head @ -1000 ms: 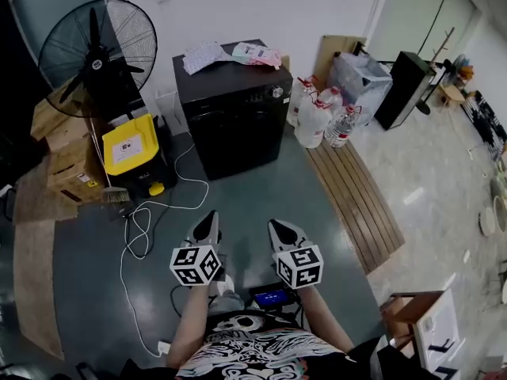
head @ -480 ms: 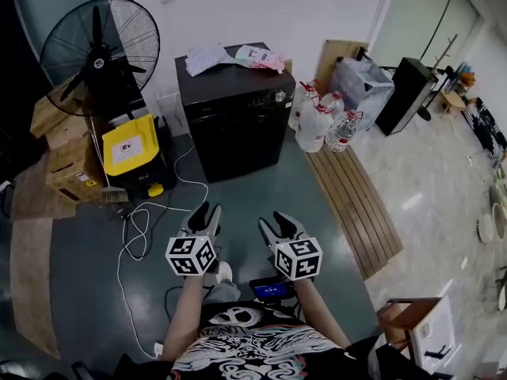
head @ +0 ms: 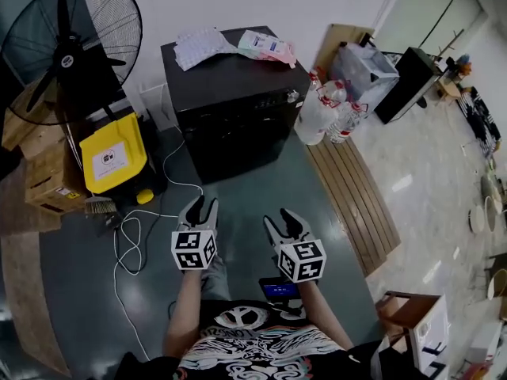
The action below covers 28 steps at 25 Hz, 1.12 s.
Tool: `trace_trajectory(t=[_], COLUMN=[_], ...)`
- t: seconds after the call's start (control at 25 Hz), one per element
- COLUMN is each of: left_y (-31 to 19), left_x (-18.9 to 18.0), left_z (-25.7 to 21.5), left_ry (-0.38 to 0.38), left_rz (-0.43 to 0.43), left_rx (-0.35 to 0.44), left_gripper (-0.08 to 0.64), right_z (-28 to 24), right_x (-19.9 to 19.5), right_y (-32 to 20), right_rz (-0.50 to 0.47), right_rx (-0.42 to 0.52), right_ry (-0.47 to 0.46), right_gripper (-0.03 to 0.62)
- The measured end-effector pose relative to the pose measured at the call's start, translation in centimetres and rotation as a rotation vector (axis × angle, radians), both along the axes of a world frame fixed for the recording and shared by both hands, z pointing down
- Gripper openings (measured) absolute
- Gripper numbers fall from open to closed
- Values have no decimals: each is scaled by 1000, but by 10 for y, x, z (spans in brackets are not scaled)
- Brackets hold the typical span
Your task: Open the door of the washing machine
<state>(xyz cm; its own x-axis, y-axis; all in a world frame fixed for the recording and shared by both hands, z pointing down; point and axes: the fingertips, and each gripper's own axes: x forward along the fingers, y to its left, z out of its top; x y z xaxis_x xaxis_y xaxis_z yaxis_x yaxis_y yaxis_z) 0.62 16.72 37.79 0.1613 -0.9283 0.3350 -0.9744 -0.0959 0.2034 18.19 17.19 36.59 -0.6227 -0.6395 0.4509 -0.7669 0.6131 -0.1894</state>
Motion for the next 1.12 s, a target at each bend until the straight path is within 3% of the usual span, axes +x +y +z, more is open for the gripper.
trace_trajectory(t=[0.24,0.44,0.72,1.12], left_y=[-110,-180,-229,-264], left_x=[-69,-101,-100,-81], left_z=[51,97,150,234], left_ry=[-15,-50,-87,-91], left_rz=[133,238,358,470], left_rx=[-100,-154,-214,-370], left_gripper=[138,141,141,169], right_z=[37,66,88,147], right_x=[-88,-142,-155,-160], right_y=[-104,-175,-232,-257], right_rz=[52,80,106,106], right_rx=[-96,-160,-184,-275], right_ry=[53,47,79,116], right_gripper=[210,209,207,207])
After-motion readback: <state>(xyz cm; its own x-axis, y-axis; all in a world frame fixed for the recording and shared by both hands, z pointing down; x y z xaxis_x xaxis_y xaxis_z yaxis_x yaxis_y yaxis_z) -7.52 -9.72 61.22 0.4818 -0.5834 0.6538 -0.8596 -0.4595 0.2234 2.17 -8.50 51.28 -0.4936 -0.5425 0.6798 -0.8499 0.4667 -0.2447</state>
